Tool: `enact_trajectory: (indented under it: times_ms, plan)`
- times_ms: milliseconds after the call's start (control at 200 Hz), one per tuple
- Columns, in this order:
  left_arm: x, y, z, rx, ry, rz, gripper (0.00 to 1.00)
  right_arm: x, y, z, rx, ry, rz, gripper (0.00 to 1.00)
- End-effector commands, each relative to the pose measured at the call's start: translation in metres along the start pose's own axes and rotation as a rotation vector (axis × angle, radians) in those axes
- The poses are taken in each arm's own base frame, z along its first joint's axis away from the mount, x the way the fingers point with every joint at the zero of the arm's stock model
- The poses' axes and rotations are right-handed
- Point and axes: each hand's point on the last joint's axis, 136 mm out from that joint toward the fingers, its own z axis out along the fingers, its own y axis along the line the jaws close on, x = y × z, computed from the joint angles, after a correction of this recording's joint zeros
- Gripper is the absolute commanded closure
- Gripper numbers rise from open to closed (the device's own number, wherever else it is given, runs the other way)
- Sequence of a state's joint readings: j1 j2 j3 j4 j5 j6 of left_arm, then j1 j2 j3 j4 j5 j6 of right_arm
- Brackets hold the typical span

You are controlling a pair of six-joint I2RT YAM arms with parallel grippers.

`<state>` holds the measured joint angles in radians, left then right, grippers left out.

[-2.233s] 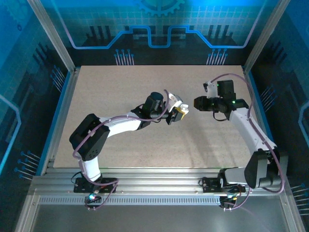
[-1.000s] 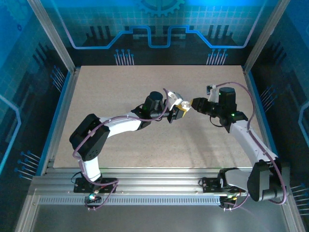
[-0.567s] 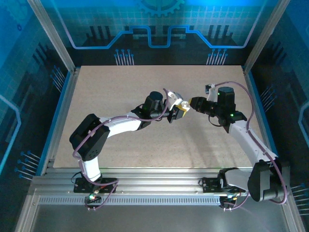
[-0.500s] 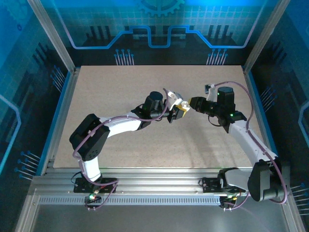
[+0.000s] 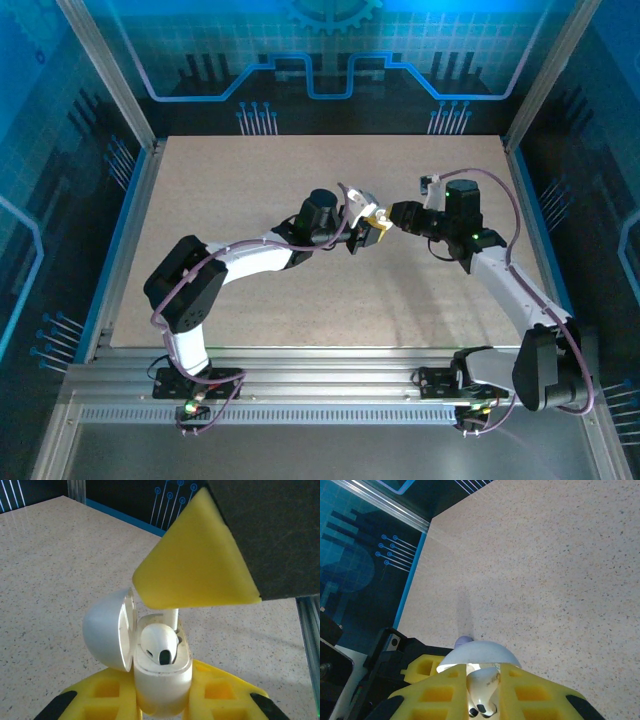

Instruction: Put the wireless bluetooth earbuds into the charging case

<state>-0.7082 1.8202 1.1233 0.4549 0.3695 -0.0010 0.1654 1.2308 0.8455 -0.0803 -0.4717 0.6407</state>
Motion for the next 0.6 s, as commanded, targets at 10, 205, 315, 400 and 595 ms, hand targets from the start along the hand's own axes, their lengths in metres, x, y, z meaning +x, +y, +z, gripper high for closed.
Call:
enact_trajectory:
  times_ms: [10,205,315,400,595]
  plan:
    - [-0.034,-0.007,-0.007,-0.003,-0.088,0.037,0.9,0.003,0.005,0.002,-0.011,0.003,-0.008,0.82]
    - [-0.038,-0.006,-0.008,-0.016,-0.101,0.04,0.9,0.011,0.001,0.002,0.0,0.018,0.007,0.81]
    - [-0.039,-0.006,-0.009,-0.017,-0.106,0.041,0.9,0.014,0.001,0.002,0.0,0.024,0.016,0.8]
    - [-0.04,-0.007,-0.009,-0.015,-0.109,0.039,0.9,0.014,0.0,0.003,0.001,0.025,0.023,0.78]
    - [-0.04,-0.008,-0.01,-0.012,-0.11,0.038,0.9,0.01,0.002,0.001,0.003,0.01,0.029,0.7]
